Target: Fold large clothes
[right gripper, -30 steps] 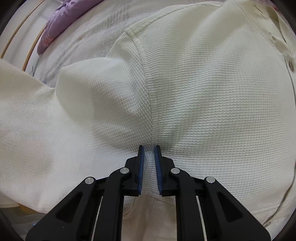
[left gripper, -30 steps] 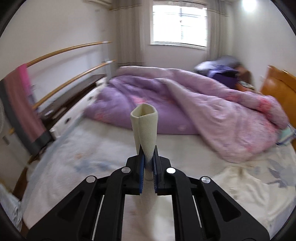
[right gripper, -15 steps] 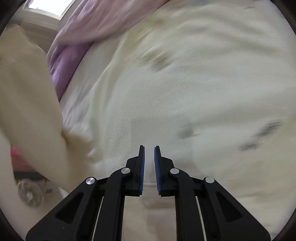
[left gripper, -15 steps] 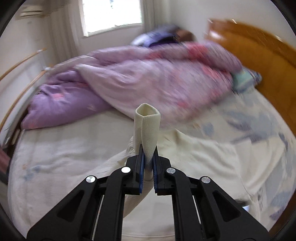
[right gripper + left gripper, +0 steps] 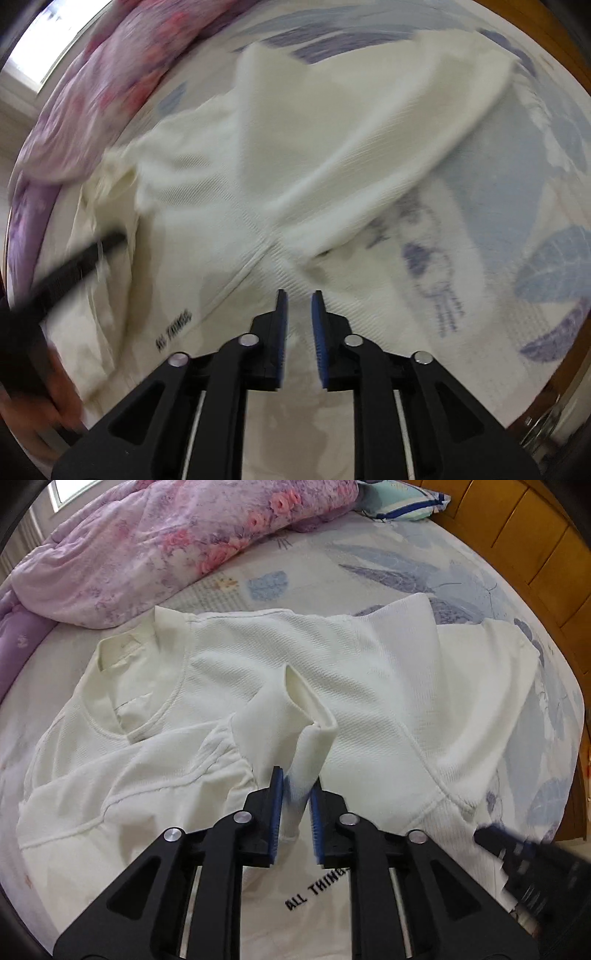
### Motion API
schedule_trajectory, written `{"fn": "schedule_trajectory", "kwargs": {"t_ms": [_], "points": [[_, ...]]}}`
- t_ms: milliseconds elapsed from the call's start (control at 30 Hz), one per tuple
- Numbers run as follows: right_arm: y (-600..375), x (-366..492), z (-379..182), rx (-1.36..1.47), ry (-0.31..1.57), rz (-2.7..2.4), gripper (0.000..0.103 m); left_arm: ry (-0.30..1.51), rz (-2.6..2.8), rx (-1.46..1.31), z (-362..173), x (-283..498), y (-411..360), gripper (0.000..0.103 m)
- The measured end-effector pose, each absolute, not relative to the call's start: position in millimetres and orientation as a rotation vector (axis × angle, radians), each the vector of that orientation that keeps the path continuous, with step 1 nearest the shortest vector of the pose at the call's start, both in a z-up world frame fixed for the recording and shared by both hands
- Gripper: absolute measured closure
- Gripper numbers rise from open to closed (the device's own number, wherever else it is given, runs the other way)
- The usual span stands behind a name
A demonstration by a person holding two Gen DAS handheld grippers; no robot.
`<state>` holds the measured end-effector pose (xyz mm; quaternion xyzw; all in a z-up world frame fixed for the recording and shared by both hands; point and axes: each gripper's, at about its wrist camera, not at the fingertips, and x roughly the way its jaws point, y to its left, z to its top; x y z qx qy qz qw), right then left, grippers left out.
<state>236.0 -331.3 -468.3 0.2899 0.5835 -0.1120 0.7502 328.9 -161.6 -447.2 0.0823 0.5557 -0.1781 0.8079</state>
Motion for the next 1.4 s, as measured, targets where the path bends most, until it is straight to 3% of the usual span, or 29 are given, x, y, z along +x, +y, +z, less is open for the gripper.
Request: {"fn": "schedule_trajectory", "kwargs": {"t_ms": [33, 67, 100, 233, 300, 333, 467, 600, 733, 800, 933, 1000, 1033, 1067, 1133, 1267, 1300, 1333, 1367, 1400], "points": [[-334, 237, -464, 0.679, 1.25, -0.245, 0.05, 1.161, -0.382, 0.149, -440, 323, -153, 0.063], [-332, 242, -457, 0.701, 1.231, -0.255, 0.04, 1.143, -0.369, 0.127, -433, 317, -142, 0.048], [-327, 249, -454, 0.707, 1.22, -0.259, 0.031, 1.134, -0.359, 0.114, -425, 314, -131, 0.045], [-299, 287, -454, 0.717, 1.243, -0.158, 0.029, 1.134, -0.218, 0.08, -399, 301, -59, 0.045], [-280, 307, -465, 0.728, 1.254, -0.087, 0.019, 1.135, -0.114, 0.07, -392, 293, -18, 0.044], [-275, 316, -475, 0.713, 1.285, -0.099, 0.018, 1.147, -0.061, 0.066, -391, 288, 3, 0.038], [-247, 346, -516, 0.737, 1.451, -0.071, 0.021, 1.27, 0.145, -0.012, -411, 259, 93, 0.037], [-214, 364, -511, 0.55, 1.428, -0.136, 0.025, 1.367, 0.259, -0.124, -434, 219, 151, 0.037], [-204, 368, -505, 0.491, 1.409, -0.171, 0.062, 1.404, 0.259, -0.206, -459, 204, 168, 0.036], [-204, 366, -499, 0.488, 1.396, -0.166, 0.071, 1.403, 0.207, -0.203, -473, 207, 164, 0.036], [-211, 359, -479, 0.496, 1.356, -0.131, 0.081, 1.327, 0.206, -0.001, -482, 212, 143, 0.036], [-216, 353, -472, 0.493, 1.335, -0.132, 0.086, 1.281, 0.259, 0.031, -480, 218, 144, 0.046], [-219, 350, -467, 0.476, 1.321, -0.153, 0.09, 1.279, 0.264, -0.007, -479, 223, 150, 0.063], [-225, 346, -464, 0.508, 1.312, -0.142, 0.09, 1.271, 0.273, -0.049, -477, 226, 157, 0.069], [-232, 343, -469, 0.585, 1.322, -0.127, 0.091, 1.271, 0.322, -0.06, -477, 230, 162, 0.072], [-228, 336, -504, 0.517, 1.4, -0.171, 0.09, 1.42, 0.337, -0.046, -500, 220, 163, 0.069], [-228, 335, -503, 0.505, 1.392, -0.177, 0.085, 1.442, 0.315, -0.062, -498, 217, 164, 0.068], [-228, 338, -498, 0.46, 1.4, -0.203, 0.069, 1.434, 0.305, -0.063, -490, 216, 165, 0.063], [-228, 340, -495, 0.429, 1.406, -0.219, 0.062, 1.427, 0.298, -0.06, -481, 216, 166, 0.049], [-228, 343, -491, 0.417, 1.403, -0.225, 0.052, 1.421, 0.282, -0.062, -471, 217, 168, 0.046]]}}
